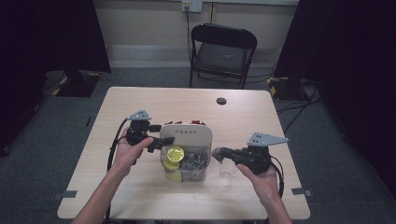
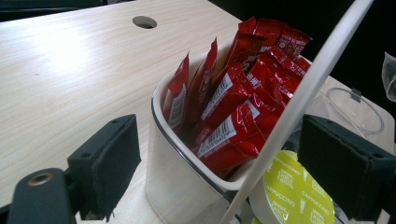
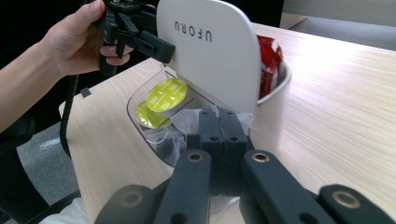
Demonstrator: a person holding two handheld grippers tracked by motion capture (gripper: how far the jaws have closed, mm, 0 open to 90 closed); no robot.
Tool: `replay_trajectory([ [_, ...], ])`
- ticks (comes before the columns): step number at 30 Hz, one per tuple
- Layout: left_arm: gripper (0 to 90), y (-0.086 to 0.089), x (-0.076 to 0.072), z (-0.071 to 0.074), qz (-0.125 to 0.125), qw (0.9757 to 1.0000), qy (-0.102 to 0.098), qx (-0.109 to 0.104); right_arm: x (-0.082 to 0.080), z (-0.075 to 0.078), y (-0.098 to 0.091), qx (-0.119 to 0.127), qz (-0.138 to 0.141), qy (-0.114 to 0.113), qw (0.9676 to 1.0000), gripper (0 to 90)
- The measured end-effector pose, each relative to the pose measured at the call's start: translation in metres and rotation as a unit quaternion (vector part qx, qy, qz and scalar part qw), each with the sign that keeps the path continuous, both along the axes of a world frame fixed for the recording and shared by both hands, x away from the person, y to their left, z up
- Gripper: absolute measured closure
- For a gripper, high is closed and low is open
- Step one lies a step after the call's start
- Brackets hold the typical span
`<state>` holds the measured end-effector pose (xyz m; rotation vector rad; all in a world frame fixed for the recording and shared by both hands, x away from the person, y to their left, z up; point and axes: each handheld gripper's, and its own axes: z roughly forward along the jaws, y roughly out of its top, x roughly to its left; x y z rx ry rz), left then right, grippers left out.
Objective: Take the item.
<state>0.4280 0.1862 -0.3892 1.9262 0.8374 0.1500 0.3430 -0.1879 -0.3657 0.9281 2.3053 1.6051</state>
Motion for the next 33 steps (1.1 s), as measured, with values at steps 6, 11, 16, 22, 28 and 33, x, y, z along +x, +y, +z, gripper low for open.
replay_trajectory([
  [6, 12.8, 0.000, 0.000, 0.000, 0.000, 1.0000, 0.000, -0.001, -0.003, -0.002, -0.012, -0.002, -0.013, 0.002, 0.9999, 90.0],
  [11, 12.5, 0.000, 0.000, 0.000, 0.000, 1.0000, 0.003, 0.001, -0.006, -0.006, -0.019, 0.001, -0.022, 0.006, 0.9997, 90.0],
  [16, 12.7, -0.003, 0.000, 0.001, 0.002, 1.0000, -0.001, -0.001, -0.009, -0.007, -0.027, 0.002, -0.030, 0.006, 0.9995, 90.0],
  [22, 13.5, -0.002, 0.000, 0.001, 0.000, 1.0000, 0.002, 0.000, -0.009, -0.011, -0.034, 0.002, -0.039, 0.010, 0.9992, 90.0],
  [28, 13.5, -0.001, -0.001, 0.001, 0.002, 1.0000, 0.000, 0.002, -0.007, -0.022, -0.035, -0.012, -0.044, 0.021, 0.9987, 90.0],
  [33, 13.5, 0.000, -0.001, 0.001, 0.003, 1.0000, 0.001, -0.002, -0.007, -0.027, -0.037, -0.020, -0.047, 0.025, 0.9984, 90.0],
])
